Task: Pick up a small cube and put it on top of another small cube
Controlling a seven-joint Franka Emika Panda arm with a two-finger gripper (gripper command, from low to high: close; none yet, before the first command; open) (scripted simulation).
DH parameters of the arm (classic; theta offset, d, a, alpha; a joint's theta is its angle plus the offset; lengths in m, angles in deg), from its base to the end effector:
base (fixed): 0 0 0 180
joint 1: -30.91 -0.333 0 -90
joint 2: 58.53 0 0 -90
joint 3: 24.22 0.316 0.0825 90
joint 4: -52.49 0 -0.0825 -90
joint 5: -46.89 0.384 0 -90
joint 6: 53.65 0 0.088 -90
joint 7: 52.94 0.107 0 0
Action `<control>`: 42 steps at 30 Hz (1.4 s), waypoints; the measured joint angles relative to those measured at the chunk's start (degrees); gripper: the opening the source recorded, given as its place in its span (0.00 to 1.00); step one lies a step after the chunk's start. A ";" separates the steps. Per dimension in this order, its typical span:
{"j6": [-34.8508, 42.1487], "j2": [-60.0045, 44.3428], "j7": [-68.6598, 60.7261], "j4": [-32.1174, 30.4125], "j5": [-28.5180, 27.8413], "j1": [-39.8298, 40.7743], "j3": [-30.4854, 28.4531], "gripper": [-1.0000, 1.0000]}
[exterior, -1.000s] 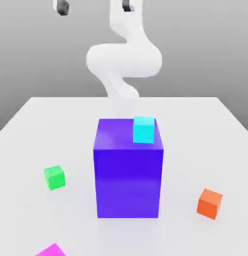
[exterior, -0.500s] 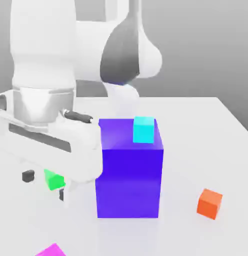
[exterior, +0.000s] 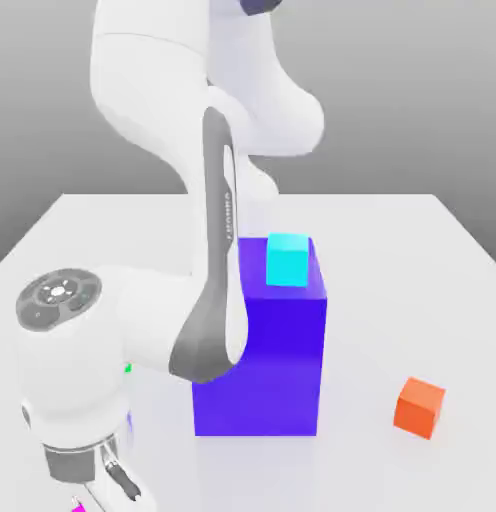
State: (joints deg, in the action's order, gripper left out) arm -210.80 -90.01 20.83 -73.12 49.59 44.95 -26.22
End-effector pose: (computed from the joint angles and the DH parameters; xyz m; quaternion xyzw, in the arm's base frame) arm 0.5269 -0.1543 0.1311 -0.6946 0.7194 -0.0007 0.0005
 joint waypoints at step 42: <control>-11.68 32.06 -19.87 -43.76 -2.41 4.02 -21.18 1.00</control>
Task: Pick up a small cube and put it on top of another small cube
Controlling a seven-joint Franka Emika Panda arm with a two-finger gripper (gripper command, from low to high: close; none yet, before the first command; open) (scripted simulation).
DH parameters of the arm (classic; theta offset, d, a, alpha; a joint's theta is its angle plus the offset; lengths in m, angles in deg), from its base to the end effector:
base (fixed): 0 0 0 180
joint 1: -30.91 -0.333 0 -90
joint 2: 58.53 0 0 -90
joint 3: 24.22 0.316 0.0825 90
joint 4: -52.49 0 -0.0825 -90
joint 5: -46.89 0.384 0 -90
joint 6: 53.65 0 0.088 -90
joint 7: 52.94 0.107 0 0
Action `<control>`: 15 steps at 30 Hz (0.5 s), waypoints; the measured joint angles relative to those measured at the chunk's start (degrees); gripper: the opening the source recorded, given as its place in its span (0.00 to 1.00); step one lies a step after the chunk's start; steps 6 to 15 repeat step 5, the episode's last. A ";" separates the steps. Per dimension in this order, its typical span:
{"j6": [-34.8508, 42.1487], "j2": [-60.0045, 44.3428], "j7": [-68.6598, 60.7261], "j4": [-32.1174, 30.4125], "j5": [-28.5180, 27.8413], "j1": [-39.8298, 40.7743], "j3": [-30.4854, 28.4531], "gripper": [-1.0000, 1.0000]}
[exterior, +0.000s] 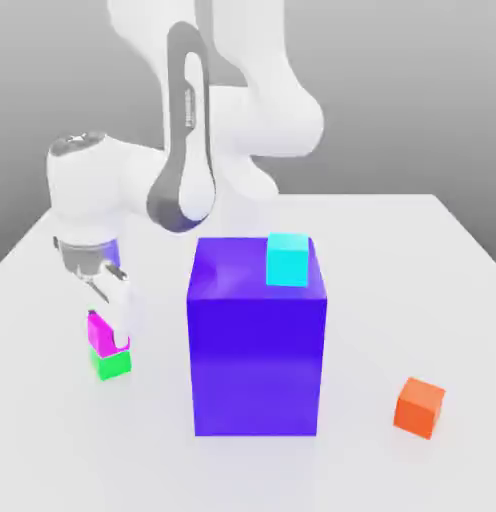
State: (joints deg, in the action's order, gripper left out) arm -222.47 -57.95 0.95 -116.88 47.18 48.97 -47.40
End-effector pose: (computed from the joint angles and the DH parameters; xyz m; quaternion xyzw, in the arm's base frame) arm 0.2429 -0.2126 0.1820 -0.6729 0.7397 0.0004 0.0025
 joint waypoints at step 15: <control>3.91 4.21 3.41 -0.04 -5.07 3.21 0.34 1.00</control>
